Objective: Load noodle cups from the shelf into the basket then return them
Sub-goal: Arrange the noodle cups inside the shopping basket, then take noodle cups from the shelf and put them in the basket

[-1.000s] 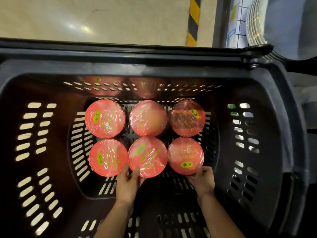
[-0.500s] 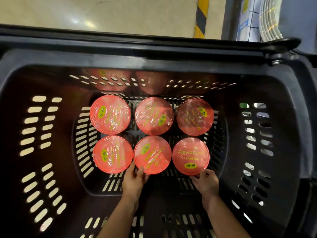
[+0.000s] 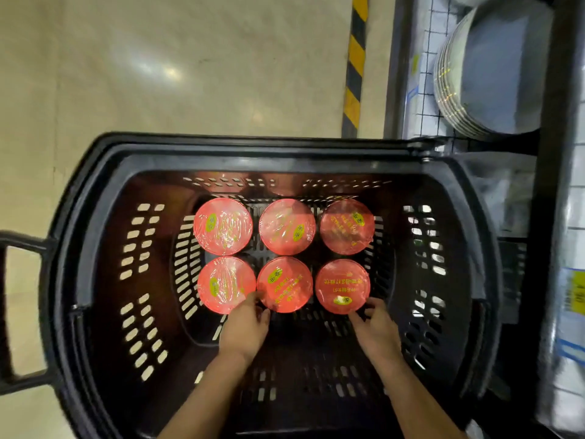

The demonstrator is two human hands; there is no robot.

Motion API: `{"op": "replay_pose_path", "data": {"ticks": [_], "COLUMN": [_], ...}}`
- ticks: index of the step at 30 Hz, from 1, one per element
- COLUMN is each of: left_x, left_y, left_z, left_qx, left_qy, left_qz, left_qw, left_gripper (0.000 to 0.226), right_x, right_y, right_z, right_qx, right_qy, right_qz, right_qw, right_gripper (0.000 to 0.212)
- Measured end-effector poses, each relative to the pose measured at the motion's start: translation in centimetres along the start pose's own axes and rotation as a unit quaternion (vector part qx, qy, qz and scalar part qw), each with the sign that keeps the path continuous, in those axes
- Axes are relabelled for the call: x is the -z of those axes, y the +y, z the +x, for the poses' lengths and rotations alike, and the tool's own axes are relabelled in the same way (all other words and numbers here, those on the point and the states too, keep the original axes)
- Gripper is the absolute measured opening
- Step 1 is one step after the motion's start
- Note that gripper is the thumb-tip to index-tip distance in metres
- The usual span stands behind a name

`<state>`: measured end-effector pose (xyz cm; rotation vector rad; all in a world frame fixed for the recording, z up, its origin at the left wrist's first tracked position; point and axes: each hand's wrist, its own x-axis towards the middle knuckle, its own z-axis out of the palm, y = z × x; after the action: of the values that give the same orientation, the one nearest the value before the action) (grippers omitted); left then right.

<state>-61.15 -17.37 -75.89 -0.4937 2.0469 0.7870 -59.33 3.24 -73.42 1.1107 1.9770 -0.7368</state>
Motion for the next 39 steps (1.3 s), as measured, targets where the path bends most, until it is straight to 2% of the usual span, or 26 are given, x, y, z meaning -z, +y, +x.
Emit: {"op": "replay_pose_path", "data": {"ticks": [5,9,11,15,18,23,27,29,31,35,39], "left_x": [6.9,12.6,14.8,18.4,20.2,21.8,22.9,23.5,24.0,23.7,21.7], "left_y": [5.1,10.6,12.7,16.7,18.1,18.9,19.2,19.5,19.7,20.0,19.2], "left_z": [-7.2,-15.6,-19.8,-28.8,-34.4,-41.6,-43.8,-44.9,-46.2,-49.2,-52.8], "left_qx": [-0.132,-0.217,-0.264,-0.306,-0.347,-0.413,-0.486,-0.539,-0.570,-0.656,-0.704], "left_qy": [0.036,0.087,0.119,0.141,0.169,0.146,0.104,0.085,0.042,-0.013,-0.062], "left_qz": [0.144,0.206,0.206,0.177,0.165,0.141,0.140,0.148,0.181,0.223,0.257], "left_qw": [0.980,0.950,0.935,0.925,0.908,0.888,0.856,0.825,0.801,0.721,0.660], "left_gripper": [0.034,0.032,0.033,0.057,0.051,0.057,0.056,0.055,0.064,0.041,0.038], "right_x": [5.8,11.6,14.7,20.4,23.8,26.7,25.9,24.6,22.7,18.7,15.3], "right_y": [-3.4,-5.8,-6.7,-7.3,-6.5,-3.5,-0.8,0.3,1.2,3.2,6.3], "right_z": [-7.7,-15.9,-20.2,-28.6,-34.0,-41.4,-46.3,-48.8,-51.6,-57.1,-61.6], "right_qx": [0.089,0.145,0.178,0.227,0.256,0.279,0.245,0.223,0.185,0.111,0.043], "right_qy": [0.020,0.037,0.051,0.082,0.105,0.189,0.261,0.290,0.319,0.388,0.438], "right_qz": [-0.079,-0.079,-0.064,-0.015,0.040,0.124,0.189,0.215,0.244,0.310,0.353], "right_qw": [0.993,0.986,0.981,0.970,0.960,0.933,0.915,0.905,0.897,0.861,0.825], "right_gripper": [0.045,0.041,0.041,0.042,0.042,0.037,0.039,0.043,0.043,0.037,0.041]}}
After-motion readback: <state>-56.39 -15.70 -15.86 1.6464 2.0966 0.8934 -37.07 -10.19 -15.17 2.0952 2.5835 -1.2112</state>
